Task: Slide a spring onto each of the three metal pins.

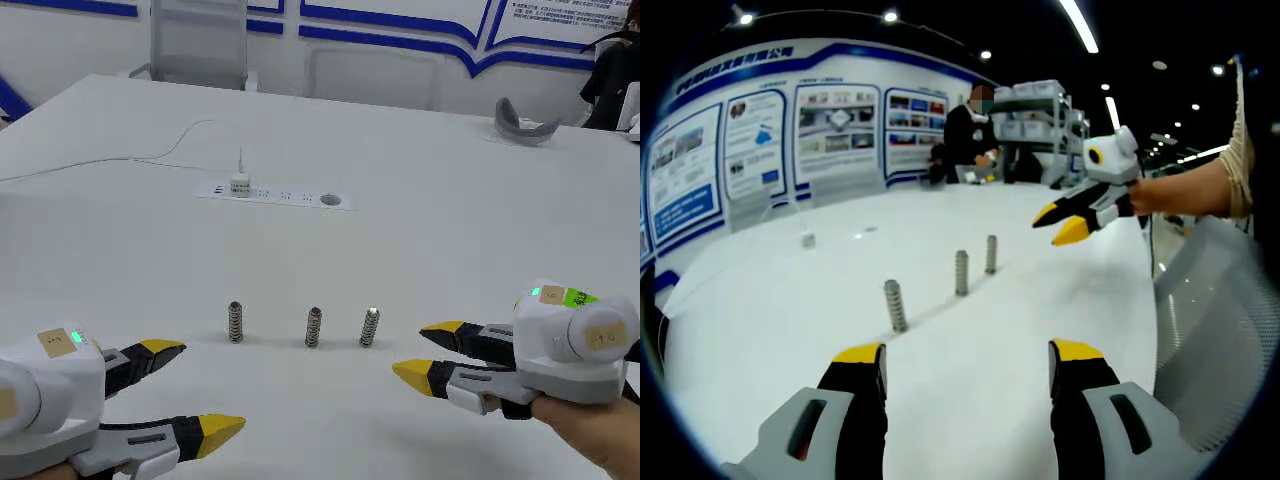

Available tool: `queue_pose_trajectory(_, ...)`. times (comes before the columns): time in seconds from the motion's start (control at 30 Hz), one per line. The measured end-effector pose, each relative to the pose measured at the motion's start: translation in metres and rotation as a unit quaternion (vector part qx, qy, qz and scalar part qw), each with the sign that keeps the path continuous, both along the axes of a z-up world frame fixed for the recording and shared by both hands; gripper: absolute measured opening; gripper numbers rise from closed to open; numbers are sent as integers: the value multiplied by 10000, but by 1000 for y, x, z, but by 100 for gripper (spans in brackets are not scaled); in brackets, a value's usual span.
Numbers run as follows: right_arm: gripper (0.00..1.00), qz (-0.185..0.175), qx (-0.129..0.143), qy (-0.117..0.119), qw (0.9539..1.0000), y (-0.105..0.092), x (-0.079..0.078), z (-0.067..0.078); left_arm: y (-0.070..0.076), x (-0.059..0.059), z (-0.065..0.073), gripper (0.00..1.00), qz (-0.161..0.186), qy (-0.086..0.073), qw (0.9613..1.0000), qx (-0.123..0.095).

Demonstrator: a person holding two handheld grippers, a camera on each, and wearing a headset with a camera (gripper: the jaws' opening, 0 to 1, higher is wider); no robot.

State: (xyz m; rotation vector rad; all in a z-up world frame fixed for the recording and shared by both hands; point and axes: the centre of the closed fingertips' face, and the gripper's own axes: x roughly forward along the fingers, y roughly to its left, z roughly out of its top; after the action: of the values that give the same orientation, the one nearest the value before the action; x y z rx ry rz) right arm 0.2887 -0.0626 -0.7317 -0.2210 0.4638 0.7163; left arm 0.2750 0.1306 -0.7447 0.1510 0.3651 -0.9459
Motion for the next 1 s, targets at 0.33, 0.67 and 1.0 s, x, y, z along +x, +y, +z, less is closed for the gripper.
queue_pose_trajectory(0.33,41,8,122,-90,9999,1,-3,5,1,0,0,67,38,7,10000,-1)
queue_pose_trajectory(0.67,44,41,191,-116,9997,4,-7,3,1,-2,0,67,65,22,10000,-7)
queue_pose_trajectory(1.0,46,67,231,-157,9996,5,-7,3,3,-2,-1,67,113,29,9999,-21)
